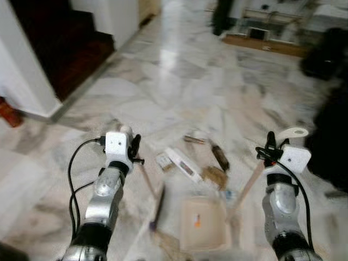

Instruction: Sweep floor

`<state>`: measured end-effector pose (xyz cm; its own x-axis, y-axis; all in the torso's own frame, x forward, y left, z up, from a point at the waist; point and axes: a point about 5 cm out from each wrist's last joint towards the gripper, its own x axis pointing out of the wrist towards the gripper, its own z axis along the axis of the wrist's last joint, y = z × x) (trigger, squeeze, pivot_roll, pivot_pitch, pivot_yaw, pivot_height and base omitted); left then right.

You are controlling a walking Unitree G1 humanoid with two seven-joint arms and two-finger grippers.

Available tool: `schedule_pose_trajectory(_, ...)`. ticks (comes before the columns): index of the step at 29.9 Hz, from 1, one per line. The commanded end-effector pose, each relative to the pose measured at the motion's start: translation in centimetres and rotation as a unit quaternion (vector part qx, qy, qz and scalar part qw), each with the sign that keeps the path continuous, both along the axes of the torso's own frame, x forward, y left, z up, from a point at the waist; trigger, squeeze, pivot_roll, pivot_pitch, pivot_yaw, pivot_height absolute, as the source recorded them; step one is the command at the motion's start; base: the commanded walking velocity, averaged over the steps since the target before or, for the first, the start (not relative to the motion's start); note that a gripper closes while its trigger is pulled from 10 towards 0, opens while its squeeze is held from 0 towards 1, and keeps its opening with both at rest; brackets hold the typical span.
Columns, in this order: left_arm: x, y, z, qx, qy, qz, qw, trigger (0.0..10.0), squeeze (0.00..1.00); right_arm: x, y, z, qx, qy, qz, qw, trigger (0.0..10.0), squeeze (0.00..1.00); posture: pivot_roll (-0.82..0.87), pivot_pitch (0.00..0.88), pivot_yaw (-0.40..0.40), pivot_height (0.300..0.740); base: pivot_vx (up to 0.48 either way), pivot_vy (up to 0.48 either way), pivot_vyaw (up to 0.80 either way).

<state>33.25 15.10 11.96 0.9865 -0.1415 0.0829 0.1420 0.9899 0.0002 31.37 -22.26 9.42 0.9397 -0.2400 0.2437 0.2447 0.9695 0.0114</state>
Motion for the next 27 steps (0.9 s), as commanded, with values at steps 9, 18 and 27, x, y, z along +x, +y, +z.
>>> schedule_pose_trajectory(9,-0.05,-0.03,0.30,0.003,-0.010,0.005,1.000,10.0,0.00,-0.01,-0.51,0.55,0.004,-0.013,-0.008,1.000,10.0,0.00,0.12,0.123,0.002,0.740,0.000,-0.221,-0.80)
schedule_pose_trajectory(18,-0.09,-0.18,0.33,-0.011,-0.012,0.006,1.000,10.0,0.00,0.05,-0.50,0.66,-0.002,-0.012,-0.005,1.000,10.0,0.00,0.12,0.129,-0.006,0.740,0.000,0.000,-0.18)
schedule_pose_trajectory(27,-0.13,-0.34,0.61,-0.020,-0.018,0.002,1.000,10.0,0.00,0.02,-0.50,0.79,-0.010,-0.014,-0.005,1.000,10.0,0.00,0.11,0.136,-0.011,0.740,0.000,0.000,0.00)
